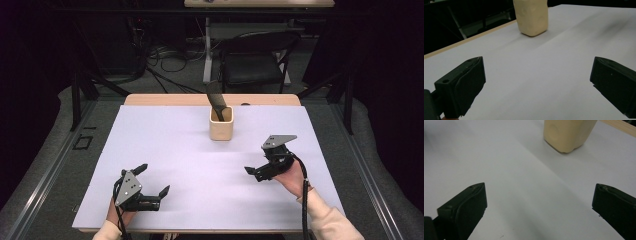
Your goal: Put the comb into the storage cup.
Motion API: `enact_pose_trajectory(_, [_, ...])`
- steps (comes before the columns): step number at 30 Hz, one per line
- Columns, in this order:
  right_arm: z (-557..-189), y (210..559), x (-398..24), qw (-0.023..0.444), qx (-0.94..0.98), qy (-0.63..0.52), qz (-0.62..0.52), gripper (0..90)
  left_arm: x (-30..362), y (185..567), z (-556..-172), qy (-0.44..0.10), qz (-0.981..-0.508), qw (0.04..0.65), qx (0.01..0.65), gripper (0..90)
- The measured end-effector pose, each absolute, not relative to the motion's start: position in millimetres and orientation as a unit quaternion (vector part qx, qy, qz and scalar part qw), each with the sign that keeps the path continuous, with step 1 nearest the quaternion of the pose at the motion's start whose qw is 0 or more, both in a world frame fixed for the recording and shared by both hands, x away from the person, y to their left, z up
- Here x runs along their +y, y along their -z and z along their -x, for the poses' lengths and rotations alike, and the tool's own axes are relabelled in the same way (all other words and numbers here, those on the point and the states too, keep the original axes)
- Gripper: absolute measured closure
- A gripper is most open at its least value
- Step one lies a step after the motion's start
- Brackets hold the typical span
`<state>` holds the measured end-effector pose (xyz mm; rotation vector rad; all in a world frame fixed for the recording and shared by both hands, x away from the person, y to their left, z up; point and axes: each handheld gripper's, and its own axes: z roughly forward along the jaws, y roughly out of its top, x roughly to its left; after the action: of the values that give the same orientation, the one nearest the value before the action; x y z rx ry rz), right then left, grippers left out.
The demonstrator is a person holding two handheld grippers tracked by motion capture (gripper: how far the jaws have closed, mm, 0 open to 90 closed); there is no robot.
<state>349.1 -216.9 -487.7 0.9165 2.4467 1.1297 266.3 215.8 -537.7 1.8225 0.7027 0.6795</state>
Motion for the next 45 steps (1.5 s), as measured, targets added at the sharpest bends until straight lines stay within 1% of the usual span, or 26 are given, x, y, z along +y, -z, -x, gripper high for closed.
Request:
enact_pose_trajectory(31, [-308.8, 495.6, -234.5, 0.168, 0.840, -0.410, -0.312, 0.0, 215.2, 537.9, -266.4, -0.281, -0.758, 0.511, 0.292, 0.1])
enact_pose_trajectory(45, [-290.9, 498.3, -242.7, 0.193, 0.834, -0.418, -0.304, 0.0, 214.8, 538.1, -266.5, -0.280, -0.759, 0.510, 0.292, 0.1])
